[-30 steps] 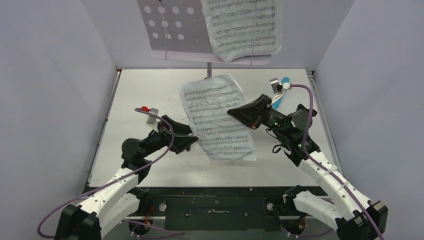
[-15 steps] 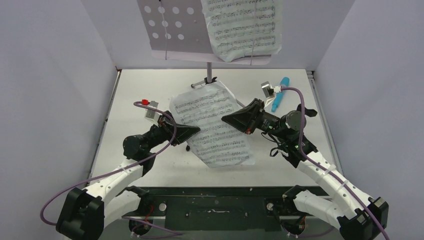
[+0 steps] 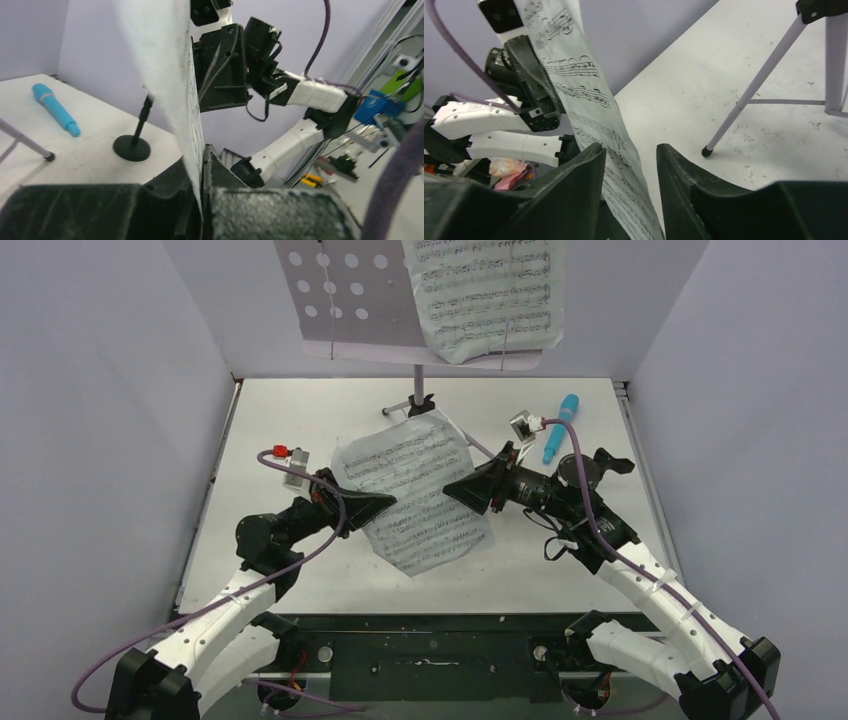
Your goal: Set up the instrument practice props
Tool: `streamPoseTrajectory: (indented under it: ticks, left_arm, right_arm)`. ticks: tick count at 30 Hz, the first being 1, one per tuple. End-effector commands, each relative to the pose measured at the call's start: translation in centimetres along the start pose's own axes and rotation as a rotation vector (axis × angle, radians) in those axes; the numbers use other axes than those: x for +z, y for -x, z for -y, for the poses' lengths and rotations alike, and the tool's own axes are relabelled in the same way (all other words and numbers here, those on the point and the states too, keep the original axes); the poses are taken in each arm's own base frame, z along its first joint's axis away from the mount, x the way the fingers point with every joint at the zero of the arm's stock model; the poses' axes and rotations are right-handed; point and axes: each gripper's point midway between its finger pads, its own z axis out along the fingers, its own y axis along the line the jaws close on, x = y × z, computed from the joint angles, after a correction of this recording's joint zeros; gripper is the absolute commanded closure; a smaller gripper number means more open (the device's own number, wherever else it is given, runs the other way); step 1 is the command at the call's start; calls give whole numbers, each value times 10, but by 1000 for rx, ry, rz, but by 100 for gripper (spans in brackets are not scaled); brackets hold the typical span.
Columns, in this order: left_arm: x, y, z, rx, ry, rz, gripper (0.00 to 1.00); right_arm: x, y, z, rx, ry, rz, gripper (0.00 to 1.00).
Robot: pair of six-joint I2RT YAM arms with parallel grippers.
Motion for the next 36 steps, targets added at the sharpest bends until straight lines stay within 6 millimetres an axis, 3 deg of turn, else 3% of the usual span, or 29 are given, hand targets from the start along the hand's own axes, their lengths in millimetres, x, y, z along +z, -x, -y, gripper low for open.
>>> streamPoseTrajectory:
  ticks: [1,5,9,15,22,28,36]
  left_arm:
    - [2,9,4,140,29,-38,100]
    - [-2,3,6,175,36,-103,100]
    - [-5,-7,7,164,30,-165,100]
    - [-9,-16,11,119,1,-206,100]
    - [-9,-16,14,108,-12,-195,100]
    - [-7,-4,19,136,-6,-145,100]
    - [-4,26,33,188,-2,-7,100]
  right_arm:
    - [-7,12,-5,-93,-21,13,52]
    - [-9,7,-5,-108,-20,-9,34]
    - [-14,-7,-1,-102,-28,-68,28]
    - [-26,-22,0,-148,-33,-159,27]
    - [-28,-23,-4,-152,-13,-164,27]
    - [-26,-22,-2,-109,4,-94,28]
    - [-22,-18,-9,-18,90,18,28]
